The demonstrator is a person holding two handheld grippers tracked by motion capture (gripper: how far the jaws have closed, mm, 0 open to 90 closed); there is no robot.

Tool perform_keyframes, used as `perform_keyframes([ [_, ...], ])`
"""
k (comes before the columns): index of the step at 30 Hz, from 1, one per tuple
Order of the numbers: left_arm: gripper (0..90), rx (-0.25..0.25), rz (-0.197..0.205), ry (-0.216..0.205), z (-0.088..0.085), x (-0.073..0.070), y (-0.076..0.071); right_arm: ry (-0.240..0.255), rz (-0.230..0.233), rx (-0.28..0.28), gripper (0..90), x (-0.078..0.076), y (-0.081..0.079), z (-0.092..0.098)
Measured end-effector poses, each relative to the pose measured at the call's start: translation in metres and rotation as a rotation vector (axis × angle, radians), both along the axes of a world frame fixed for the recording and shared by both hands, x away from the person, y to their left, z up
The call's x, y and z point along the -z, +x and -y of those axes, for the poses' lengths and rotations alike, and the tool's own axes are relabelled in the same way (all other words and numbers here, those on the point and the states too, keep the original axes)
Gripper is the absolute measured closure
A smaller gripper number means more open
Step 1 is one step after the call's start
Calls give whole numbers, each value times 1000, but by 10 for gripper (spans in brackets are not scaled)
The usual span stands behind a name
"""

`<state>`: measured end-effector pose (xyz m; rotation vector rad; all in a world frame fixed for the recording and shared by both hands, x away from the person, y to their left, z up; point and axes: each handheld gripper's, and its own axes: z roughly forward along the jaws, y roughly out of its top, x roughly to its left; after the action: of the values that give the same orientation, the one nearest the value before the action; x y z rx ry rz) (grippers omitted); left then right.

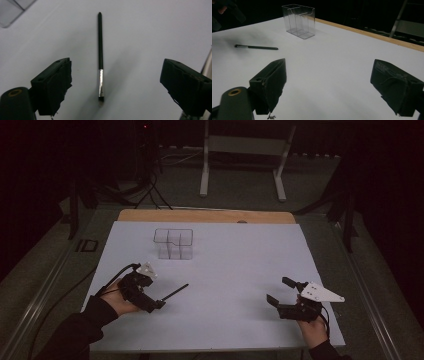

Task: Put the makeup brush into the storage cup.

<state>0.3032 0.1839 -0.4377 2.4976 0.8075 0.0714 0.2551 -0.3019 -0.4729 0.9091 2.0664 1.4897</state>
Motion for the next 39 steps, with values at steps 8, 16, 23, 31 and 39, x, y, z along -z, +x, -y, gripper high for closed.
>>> perform_keyframes([
  [8, 173, -6, -38, 74, 5, 3, 3, 0, -1, -1, 134, 0, 0, 0],
  [16, 283, 0, -86, 151, 9, 11, 9, 4, -3, 1, 134, 0, 0, 0],
  [23, 361, 6, -88, 189, 13, 16, 12, 5, -5, 1, 135, 0, 0, 0],
  [31, 496, 19, -117, 225, 15, 22, 14, 5, -4, 1, 134, 0, 0, 1],
  [39, 566, 18, -148, 245, 16, 29, 18, 5, -5, 1, 135, 0, 0, 0],
])
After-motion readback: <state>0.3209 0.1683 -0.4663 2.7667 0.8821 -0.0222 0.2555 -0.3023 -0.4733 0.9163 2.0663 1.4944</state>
